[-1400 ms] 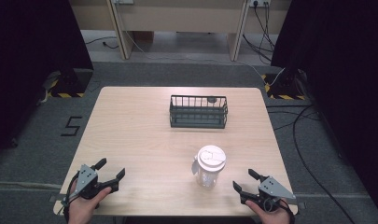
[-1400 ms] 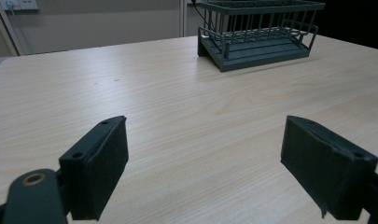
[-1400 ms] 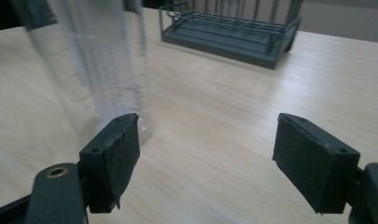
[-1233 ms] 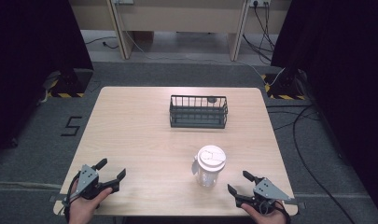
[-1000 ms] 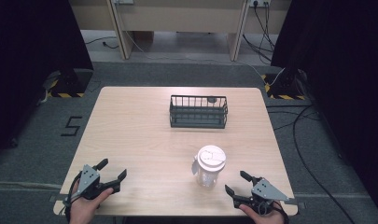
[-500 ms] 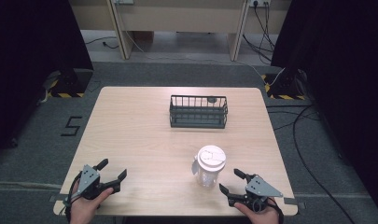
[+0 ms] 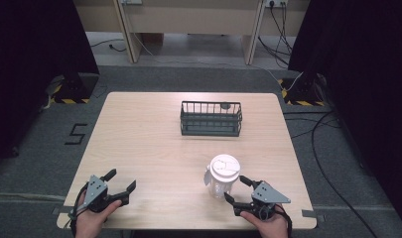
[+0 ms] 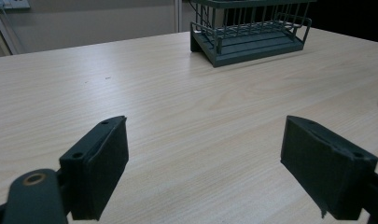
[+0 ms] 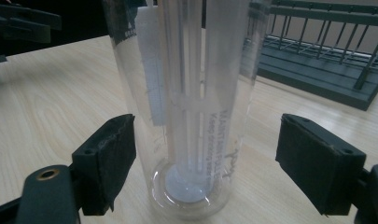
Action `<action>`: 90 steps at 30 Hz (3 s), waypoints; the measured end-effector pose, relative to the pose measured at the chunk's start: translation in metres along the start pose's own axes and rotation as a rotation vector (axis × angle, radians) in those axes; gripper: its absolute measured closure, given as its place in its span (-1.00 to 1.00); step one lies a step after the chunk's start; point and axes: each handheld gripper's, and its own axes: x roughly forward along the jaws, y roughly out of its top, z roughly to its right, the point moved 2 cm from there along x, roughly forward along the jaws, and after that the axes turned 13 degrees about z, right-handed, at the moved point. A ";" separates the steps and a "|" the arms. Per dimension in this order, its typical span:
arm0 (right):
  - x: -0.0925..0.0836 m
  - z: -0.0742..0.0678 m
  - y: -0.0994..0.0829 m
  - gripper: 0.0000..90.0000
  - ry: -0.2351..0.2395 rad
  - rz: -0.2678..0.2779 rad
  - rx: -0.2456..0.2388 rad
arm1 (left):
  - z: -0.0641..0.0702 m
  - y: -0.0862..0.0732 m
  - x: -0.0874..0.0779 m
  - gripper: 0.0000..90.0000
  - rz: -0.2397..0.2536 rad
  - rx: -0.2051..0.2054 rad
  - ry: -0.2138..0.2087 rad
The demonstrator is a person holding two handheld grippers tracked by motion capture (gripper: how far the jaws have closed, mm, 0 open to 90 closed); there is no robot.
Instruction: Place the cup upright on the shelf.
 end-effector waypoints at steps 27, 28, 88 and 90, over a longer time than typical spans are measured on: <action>0.035 -0.004 -0.005 -0.67 0.039 -0.018 -0.015 | 0.003 0.001 0.000 -0.68 0.009 -0.003 -0.014; 0.036 -0.004 -0.006 -0.66 0.042 -0.015 -0.020 | 0.003 0.001 0.000 -0.68 0.009 -0.003 -0.015; 0.057 0.018 0.022 -0.58 -0.004 0.006 -0.007 | 0.003 0.000 0.000 -0.68 0.006 -0.016 -0.019; 0.059 0.020 0.024 -0.58 -0.010 0.008 -0.009 | 0.003 0.000 0.000 -0.67 0.006 -0.016 -0.020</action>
